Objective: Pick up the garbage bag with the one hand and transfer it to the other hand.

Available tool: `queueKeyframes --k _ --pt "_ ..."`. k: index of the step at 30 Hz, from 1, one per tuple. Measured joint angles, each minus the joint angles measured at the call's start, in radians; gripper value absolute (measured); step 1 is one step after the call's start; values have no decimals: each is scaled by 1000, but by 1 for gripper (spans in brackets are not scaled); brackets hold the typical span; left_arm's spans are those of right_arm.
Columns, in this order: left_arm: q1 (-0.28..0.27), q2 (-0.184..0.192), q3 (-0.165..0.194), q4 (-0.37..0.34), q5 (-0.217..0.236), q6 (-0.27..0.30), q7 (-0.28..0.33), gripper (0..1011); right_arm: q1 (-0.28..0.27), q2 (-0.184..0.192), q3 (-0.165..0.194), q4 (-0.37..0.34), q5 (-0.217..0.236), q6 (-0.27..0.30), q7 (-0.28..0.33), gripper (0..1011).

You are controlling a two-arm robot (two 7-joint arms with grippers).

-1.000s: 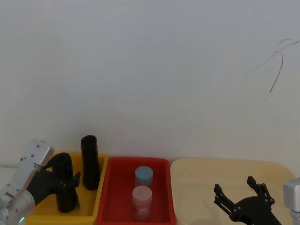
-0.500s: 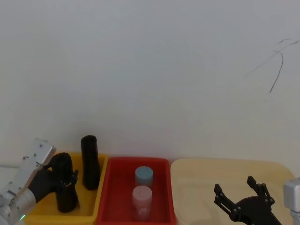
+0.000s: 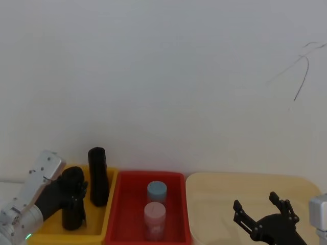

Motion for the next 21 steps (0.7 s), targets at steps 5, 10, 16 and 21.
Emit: queueKeyframes --k 5,10,16,21 --pt "11 5 -2 -22 2 -6 -9 446 0 0 0 0 0 0 0 1000" --pt "23 10 -7 -42 4 -14 -17 412 0 0 0 0 0 0 0 1000" --pt "36 16 -14 -62 4 -26 -30 382 0 0 0 0 0 0 0 999" --pt "43 24 -24 -92 -8 -36 -58 374 0 0 0 0 0 0 0 1000"
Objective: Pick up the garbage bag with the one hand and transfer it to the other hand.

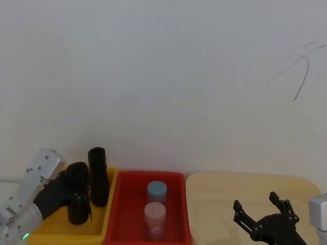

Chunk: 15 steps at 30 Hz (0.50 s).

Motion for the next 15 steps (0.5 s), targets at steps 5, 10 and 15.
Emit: queueKeyframes --k 5,10,15 --pt "0 7 -12 -33 -26 -2 -35 374 0 0 0 0 0 0 0 1000" --pt "-15 16 -24 -71 -71 3 -89 375 0 0 0 0 0 0 0 1000" --pt "-38 21 -29 -105 -116 19 -141 374 0 1 1 0 0 1 2 1000"
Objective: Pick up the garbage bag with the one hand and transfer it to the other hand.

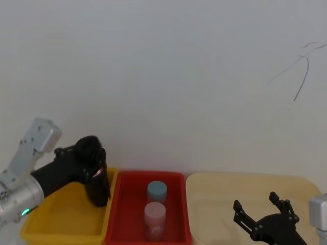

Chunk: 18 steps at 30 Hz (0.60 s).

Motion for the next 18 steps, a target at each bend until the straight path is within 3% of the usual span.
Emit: queueKeyframes --k 11,18 --pt "-49 -17 22 -58 -74 45 -85 374 14 34 6 -21 28 23 74 1000" --pt "-78 -37 57 -86 -107 72 -132 374 31 76 8 -45 65 60 158 1000"
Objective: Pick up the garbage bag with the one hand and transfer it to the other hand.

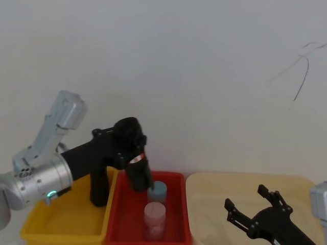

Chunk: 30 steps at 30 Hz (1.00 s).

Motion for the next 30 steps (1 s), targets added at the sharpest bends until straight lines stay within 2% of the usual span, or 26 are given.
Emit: queueKeyframes --k 16,22,30 --pt "-45 -42 76 -20 -47 51 -64 374 61 102 -19 -45 89 102 186 1000" --pt "-60 -53 98 -20 -59 61 -82 374 111 145 -42 -54 125 154 277 1000" --pt "-78 -64 122 -18 -72 71 -101 374 173 173 -78 -51 150 201 355 1000"
